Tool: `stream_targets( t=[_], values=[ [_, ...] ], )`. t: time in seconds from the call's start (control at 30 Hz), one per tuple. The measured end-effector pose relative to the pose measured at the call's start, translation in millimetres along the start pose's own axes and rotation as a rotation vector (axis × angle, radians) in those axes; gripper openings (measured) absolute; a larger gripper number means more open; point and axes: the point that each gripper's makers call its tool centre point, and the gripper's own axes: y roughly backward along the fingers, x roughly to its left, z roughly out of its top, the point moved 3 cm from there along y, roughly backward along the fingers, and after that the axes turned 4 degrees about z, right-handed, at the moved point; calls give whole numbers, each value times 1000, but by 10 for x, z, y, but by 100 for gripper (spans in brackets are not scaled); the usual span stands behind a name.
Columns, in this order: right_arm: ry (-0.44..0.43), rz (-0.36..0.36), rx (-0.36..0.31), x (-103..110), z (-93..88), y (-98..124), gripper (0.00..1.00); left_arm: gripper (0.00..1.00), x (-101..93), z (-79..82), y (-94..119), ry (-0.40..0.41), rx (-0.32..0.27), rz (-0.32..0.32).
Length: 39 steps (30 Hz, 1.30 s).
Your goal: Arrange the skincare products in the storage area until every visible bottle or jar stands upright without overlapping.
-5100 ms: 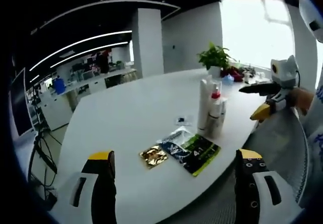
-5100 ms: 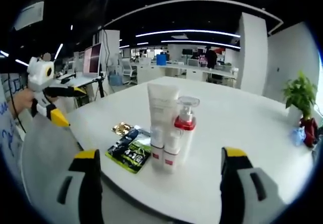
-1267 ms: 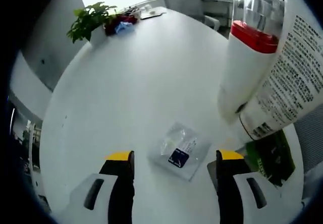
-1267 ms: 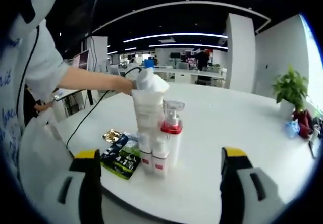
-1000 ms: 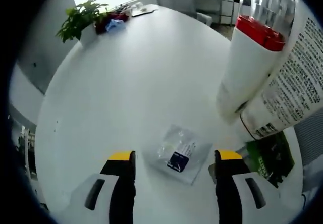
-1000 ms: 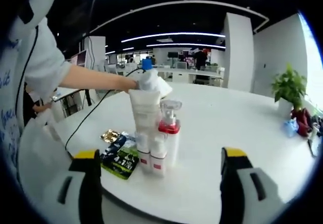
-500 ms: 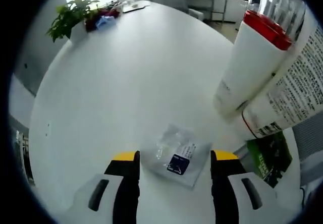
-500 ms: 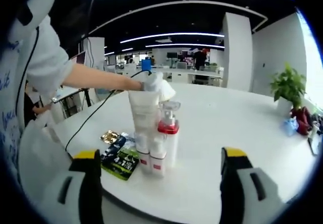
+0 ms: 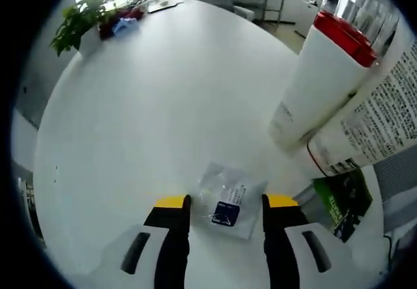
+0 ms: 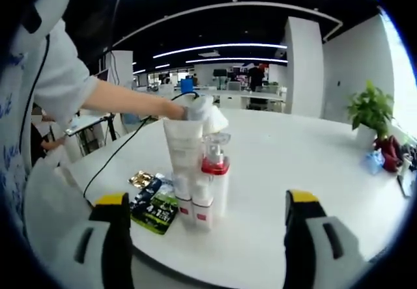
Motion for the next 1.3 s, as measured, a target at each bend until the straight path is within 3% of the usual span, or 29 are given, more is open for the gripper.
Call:
stream_targets(
  t=[0.43, 0.73, 1.3],
  values=[
    [8, 7, -13, 16, 19, 5, 99, 36, 48, -46, -2, 34, 45, 30],
    [16, 26, -12, 47, 26, 6, 99, 36, 58, -81, 145, 58, 48, 69],
    [92, 55, 0, 141, 28, 2, 99, 36, -218, -271, 485, 129, 59, 126]
  ],
)
